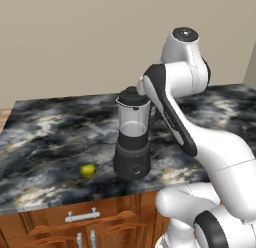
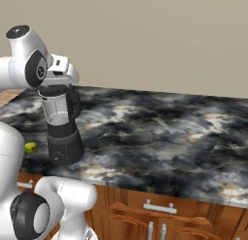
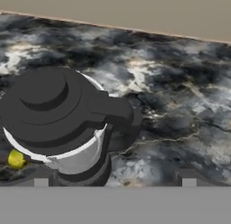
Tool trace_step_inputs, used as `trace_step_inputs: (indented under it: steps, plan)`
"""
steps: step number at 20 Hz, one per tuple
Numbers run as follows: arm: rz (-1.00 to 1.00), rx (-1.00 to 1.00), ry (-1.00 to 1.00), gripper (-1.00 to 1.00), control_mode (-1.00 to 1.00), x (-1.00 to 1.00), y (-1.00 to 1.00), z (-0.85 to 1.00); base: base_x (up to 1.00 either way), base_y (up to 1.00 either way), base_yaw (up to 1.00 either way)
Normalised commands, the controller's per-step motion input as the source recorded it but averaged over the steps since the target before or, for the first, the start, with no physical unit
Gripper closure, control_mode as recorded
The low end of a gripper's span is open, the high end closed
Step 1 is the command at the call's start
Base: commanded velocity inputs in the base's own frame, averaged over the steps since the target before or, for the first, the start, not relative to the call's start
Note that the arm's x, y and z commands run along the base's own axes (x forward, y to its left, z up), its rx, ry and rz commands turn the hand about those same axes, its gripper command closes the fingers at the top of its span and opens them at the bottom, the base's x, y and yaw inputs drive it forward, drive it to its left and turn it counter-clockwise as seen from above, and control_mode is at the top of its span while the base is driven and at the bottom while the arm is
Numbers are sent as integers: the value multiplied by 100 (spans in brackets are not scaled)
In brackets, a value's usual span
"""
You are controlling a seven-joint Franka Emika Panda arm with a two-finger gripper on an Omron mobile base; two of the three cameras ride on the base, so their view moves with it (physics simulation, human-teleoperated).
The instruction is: Open the blender lid, put the pear in the blender, close the lid, and start the blender.
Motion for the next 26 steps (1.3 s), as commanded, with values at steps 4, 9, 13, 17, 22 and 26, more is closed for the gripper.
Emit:
trace_step_inputs:
  steps: [4, 9, 13, 17, 22, 26]
  plan:
    - [0, 0, 0, -100, -100, 0, 41, 34, 0, 0, 0]
    - [1, 0, 1, -100, -100, 13, 58, 4, 0, 0, 0]
    - [4, 0, 1, -100, -100, 19, 28, -6, 0, 0, 0]
    - [2, 0, 4, -100, -100, 17, 4, -7, 0, 0, 0]
    - [1, 0, 12, -100, -100, 23, 0, -25, 0, 0, 0]
    - [0, 0, 13, -100, -100, 36, 5, -27, 0, 0, 0]
